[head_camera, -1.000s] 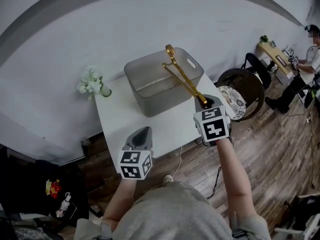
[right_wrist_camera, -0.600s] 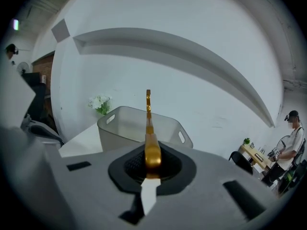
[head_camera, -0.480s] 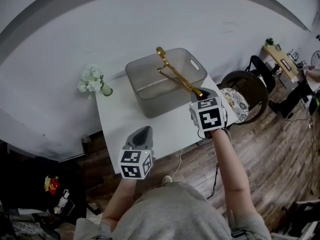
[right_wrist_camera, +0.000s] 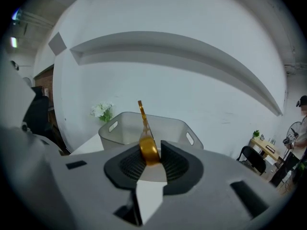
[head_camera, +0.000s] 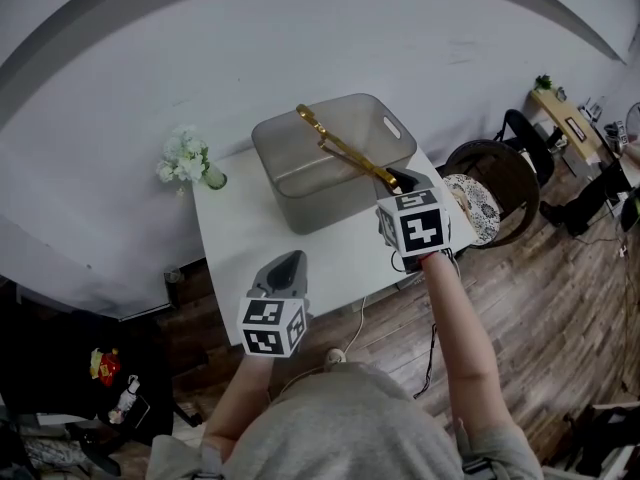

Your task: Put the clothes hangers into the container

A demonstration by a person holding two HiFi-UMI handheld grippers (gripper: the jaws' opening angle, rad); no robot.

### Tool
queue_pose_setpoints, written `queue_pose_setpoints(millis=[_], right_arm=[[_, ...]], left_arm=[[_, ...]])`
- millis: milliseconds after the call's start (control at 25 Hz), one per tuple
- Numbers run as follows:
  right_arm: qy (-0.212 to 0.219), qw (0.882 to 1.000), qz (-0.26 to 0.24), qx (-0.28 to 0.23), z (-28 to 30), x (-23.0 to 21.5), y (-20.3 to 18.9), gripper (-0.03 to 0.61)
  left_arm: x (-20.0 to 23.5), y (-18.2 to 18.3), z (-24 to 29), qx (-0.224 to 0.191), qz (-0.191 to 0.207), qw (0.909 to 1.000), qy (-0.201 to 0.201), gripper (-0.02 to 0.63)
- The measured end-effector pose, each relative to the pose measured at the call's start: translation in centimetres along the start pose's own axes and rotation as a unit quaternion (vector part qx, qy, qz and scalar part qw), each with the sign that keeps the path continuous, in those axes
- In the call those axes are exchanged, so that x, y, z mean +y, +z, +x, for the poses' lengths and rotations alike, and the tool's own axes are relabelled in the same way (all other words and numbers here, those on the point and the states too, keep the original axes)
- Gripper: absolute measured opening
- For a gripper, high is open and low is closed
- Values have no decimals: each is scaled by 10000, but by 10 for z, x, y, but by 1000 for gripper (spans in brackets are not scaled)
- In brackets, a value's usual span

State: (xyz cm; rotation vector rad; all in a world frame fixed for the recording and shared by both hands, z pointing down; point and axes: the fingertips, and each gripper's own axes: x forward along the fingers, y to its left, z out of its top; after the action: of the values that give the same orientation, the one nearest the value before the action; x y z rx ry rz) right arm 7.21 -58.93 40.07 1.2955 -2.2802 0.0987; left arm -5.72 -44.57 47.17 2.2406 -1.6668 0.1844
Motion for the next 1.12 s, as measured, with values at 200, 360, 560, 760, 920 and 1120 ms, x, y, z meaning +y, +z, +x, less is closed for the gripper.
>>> queue_pose_setpoints(millis=[200,360,560,760,920,1120], right_arm=[[82,9999,-71,106,-1,7,-8,140],[59,9999,-36,89,-6,11,-10,140],[30,10000,-22,24,-18,18,-11,140],[30,10000,-42,-23,-32,32,-14,140],[5,10000,14,-92,-49,48,-19,138],[-70,9998,111,-142,-74,71,-34,138]], left_arm=[[-1,-1,-1,22,-5,10000,-21,8],[-3,-1,-4,30,3,10000,-56,8],[-7,-3,-12,15,18,10000,-94,8],[-9,-5,-24,2,21,9999,-130,8],[-10,-7,-38,7,25,9998,-171,8],[-14,-12,-63,-16,65,9997,-250,8]])
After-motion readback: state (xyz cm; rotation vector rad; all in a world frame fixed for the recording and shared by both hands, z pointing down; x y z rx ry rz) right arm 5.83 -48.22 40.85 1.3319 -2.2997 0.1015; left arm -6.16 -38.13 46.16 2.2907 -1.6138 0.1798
